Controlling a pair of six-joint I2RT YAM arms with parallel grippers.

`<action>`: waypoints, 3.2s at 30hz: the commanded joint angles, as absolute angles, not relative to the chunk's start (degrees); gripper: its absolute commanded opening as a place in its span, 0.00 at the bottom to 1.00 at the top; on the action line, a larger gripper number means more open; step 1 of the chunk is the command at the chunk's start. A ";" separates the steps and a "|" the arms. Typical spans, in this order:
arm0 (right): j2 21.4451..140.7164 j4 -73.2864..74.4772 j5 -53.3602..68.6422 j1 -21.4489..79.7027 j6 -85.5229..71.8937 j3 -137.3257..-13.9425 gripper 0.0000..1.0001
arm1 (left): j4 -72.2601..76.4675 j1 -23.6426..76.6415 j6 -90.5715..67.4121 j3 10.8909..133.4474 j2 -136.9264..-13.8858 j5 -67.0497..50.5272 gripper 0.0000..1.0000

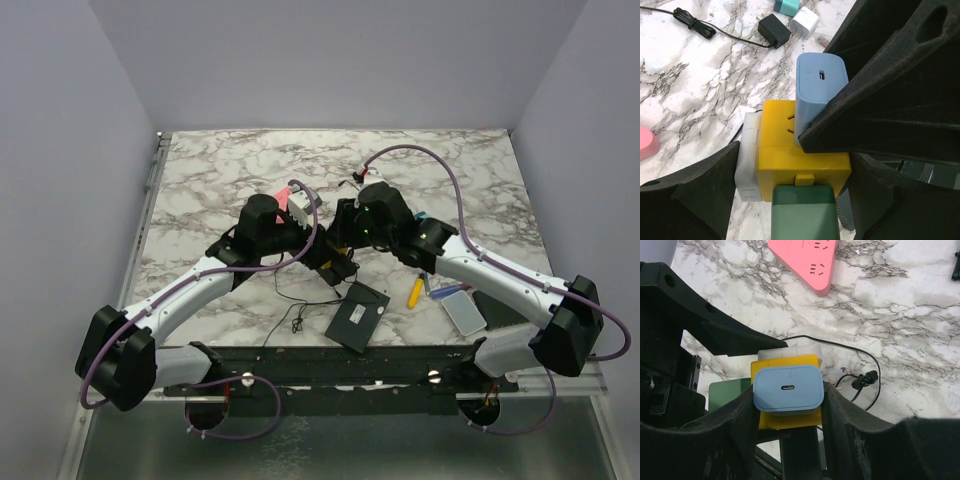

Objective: Pull the plug off the socket
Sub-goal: Remove the plug from the socket.

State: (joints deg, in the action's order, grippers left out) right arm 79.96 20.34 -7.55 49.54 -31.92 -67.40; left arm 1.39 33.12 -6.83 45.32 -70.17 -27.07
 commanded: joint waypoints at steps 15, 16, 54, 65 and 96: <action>73.27 -1.37 21.51 39.00 -45.62 -56.47 0.00 | 3.16 32.60 -6.58 46.17 -69.65 -21.91 0.00; 73.01 -2.07 22.26 38.32 -46.11 -55.97 0.00 | 3.16 32.61 -6.58 46.16 -69.67 -21.95 0.00; 72.94 -3.66 20.72 34.50 -44.81 -51.95 0.00 | 2.81 31.82 -6.91 46.60 -71.25 -20.65 0.00; 73.99 7.24 7.69 40.33 -39.68 -57.61 0.00 | 2.61 31.22 -7.32 46.67 -71.37 -19.20 0.00; 78.48 15.81 9.66 42.85 -39.31 -67.70 0.00 | 2.49 31.12 -5.95 45.31 -69.64 -18.53 0.00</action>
